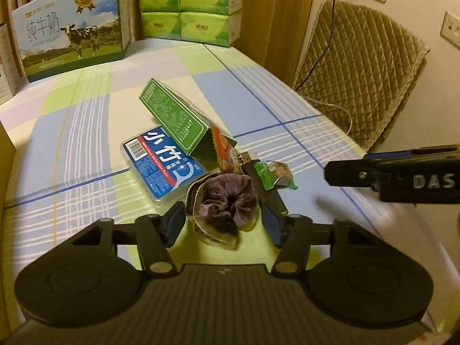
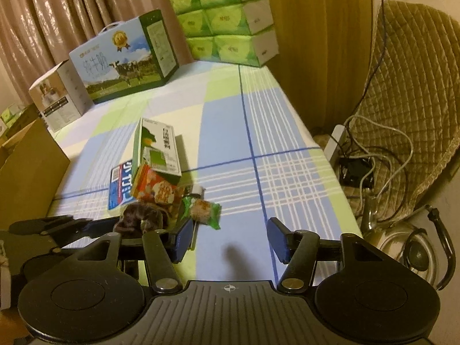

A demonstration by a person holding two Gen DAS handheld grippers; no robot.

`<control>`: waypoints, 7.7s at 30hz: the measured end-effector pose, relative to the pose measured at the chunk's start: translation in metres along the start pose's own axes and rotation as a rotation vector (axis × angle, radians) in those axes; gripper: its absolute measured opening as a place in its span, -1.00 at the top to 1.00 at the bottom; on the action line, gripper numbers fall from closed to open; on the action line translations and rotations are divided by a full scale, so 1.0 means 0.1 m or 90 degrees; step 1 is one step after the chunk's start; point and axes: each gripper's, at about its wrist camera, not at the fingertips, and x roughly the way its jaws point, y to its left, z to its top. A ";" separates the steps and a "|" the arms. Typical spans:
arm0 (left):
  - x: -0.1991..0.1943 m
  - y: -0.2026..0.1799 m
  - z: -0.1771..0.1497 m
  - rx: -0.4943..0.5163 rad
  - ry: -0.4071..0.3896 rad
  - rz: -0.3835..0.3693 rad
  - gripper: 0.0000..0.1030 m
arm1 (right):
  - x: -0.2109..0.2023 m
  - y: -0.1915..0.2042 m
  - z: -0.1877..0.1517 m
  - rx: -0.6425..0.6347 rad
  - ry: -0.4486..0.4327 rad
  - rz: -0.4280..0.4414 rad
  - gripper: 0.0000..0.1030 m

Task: Organize objects
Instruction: 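Grasp the dark scrunchie with left gripper while right gripper grasps the black lighter, then lift scrunchie and lighter and carry them toward the cardboard box, then lower both tools into the cardboard box and open both grippers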

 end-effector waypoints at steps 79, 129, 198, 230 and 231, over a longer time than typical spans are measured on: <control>-1.62 0.17 -0.66 -0.066 -0.007 0.046 0.66 | -0.97 1.00 -0.64 -0.082 -0.004 0.068 0.64; -3.40 1.01 -0.91 -0.115 -0.087 0.166 0.66 | -1.59 2.64 -0.73 -0.226 -0.055 0.215 0.64; -2.67 2.74 -0.79 -0.164 -0.016 0.208 0.36 | -0.13 3.70 -0.22 -0.245 0.044 0.239 0.64; -3.18 2.45 -0.91 -0.208 -0.062 0.223 -0.01 | -0.66 3.43 -0.31 -0.252 -0.007 0.223 -0.15; -3.20 2.40 -0.91 -0.207 -0.064 0.221 -0.02 | -0.70 3.38 -0.32 -0.251 -0.010 0.217 -0.17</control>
